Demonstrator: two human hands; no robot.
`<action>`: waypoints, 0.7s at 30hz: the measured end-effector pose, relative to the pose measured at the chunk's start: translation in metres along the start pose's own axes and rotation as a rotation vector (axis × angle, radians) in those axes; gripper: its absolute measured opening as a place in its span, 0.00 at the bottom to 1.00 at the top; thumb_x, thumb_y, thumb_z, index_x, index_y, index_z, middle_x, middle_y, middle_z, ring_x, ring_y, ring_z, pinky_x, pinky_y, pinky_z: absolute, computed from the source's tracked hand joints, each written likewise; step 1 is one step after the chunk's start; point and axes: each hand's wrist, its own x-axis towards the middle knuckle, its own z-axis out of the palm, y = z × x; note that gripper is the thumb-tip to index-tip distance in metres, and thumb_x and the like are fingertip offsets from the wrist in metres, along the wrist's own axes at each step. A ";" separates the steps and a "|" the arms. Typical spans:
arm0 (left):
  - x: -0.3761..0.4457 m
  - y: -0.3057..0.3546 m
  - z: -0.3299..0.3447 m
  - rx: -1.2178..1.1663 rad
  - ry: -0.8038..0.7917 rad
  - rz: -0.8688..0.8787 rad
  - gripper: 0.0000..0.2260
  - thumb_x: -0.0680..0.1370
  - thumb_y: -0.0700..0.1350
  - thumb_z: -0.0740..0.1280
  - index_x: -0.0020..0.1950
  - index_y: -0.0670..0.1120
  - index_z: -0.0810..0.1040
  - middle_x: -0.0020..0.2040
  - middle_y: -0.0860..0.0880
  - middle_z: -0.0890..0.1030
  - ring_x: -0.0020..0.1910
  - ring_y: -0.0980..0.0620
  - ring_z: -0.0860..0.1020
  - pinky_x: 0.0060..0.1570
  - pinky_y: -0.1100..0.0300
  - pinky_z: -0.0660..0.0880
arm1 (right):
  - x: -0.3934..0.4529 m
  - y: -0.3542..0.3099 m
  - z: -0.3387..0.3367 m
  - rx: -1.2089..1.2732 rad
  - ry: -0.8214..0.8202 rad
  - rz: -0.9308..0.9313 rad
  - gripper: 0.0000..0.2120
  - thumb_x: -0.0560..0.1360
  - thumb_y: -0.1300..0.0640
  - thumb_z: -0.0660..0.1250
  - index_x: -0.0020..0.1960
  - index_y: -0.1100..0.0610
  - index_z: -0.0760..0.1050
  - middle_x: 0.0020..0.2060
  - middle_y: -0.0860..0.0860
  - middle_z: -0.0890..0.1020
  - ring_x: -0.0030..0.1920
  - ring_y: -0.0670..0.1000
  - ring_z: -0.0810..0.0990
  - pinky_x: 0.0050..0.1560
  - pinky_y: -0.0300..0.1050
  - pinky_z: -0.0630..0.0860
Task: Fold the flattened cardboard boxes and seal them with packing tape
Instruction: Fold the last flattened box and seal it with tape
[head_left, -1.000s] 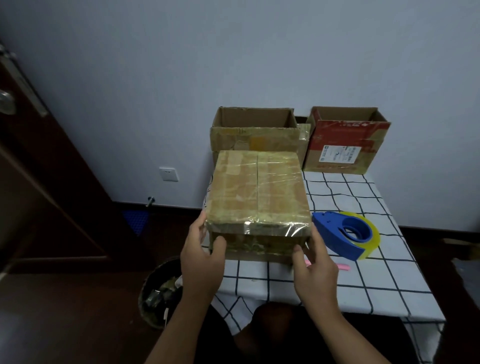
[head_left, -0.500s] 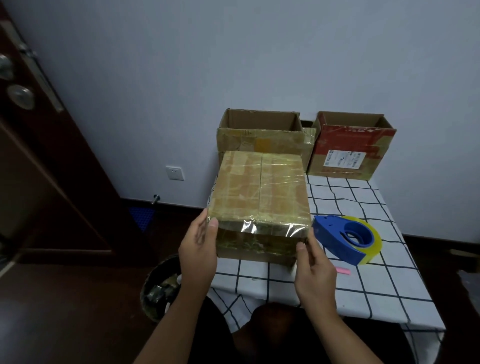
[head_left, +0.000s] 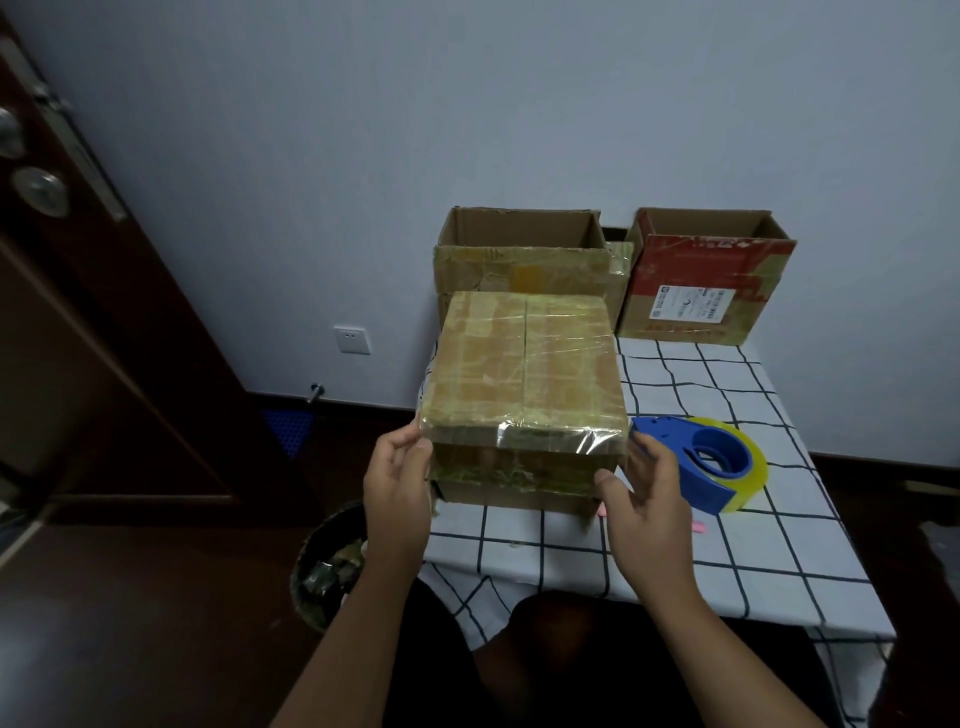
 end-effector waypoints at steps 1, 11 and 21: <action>-0.001 -0.001 0.000 -0.002 0.001 0.002 0.10 0.81 0.35 0.60 0.55 0.47 0.77 0.53 0.52 0.81 0.51 0.61 0.80 0.47 0.68 0.76 | -0.002 0.000 0.000 -0.009 -0.003 -0.009 0.19 0.78 0.64 0.67 0.65 0.53 0.69 0.63 0.50 0.78 0.66 0.44 0.76 0.62 0.40 0.76; 0.014 -0.002 0.005 0.116 -0.040 -0.023 0.18 0.73 0.51 0.74 0.60 0.51 0.74 0.57 0.49 0.80 0.57 0.55 0.80 0.58 0.56 0.78 | 0.006 -0.026 -0.005 -0.093 0.022 0.015 0.08 0.77 0.49 0.68 0.46 0.53 0.74 0.53 0.51 0.83 0.55 0.47 0.81 0.42 0.24 0.71; 0.018 -0.008 0.004 0.197 -0.077 0.020 0.25 0.67 0.59 0.73 0.61 0.53 0.73 0.56 0.44 0.80 0.55 0.50 0.79 0.59 0.46 0.77 | 0.020 -0.019 -0.011 -0.351 0.006 -0.037 0.14 0.75 0.44 0.69 0.43 0.54 0.72 0.48 0.44 0.82 0.41 0.35 0.77 0.42 0.38 0.73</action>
